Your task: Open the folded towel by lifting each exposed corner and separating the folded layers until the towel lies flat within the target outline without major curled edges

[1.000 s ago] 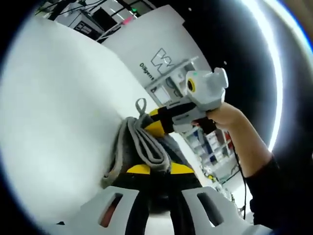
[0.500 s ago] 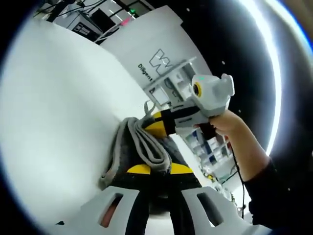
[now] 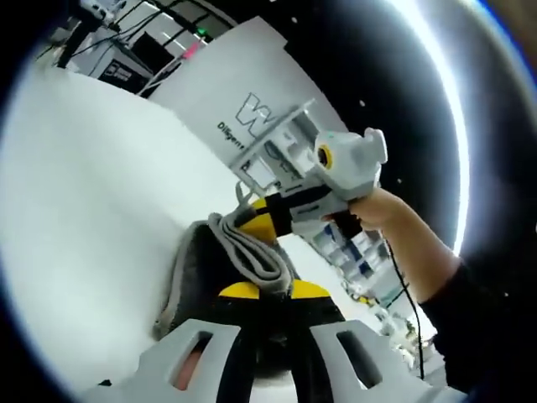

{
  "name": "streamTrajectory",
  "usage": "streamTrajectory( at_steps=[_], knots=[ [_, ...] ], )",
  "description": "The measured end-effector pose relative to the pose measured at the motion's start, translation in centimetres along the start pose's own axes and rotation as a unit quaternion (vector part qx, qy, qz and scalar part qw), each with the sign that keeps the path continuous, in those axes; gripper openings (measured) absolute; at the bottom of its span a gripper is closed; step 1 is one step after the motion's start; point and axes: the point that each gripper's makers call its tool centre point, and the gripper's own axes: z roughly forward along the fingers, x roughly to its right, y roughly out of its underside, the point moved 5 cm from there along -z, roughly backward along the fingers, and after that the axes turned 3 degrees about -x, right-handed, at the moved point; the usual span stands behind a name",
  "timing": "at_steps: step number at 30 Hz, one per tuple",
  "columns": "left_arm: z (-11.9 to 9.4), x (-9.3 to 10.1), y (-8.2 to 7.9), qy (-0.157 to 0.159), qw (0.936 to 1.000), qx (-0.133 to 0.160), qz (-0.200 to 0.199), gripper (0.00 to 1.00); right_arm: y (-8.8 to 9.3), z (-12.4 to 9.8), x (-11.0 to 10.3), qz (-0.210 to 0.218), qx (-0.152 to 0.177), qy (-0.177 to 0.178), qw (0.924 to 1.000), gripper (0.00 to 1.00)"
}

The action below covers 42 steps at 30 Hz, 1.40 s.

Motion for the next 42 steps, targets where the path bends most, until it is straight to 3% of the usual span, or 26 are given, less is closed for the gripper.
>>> streamTrajectory(
  at_steps=[5,15,21,42],
  knots=[
    [0.5,0.9,0.0,0.004,0.9990,-0.005,0.045,0.07,0.3,-1.0,0.0,-0.001,0.008,0.014,0.9999,0.02],
    [1.1,2.9,-0.2,0.025,0.9959,-0.008,0.086,0.06,1.2,-2.9,-0.3,0.002,0.018,0.032,0.9993,0.03],
    [1.2,4.1,-0.2,0.028,0.9883,-0.022,0.149,0.06,1.5,-3.8,-0.3,0.001,0.025,0.045,0.9987,0.04],
    [1.6,7.1,-0.2,0.047,0.9757,-0.023,0.212,0.06,2.7,-8.0,-0.1,0.013,0.055,0.081,0.9951,0.05]
  ],
)
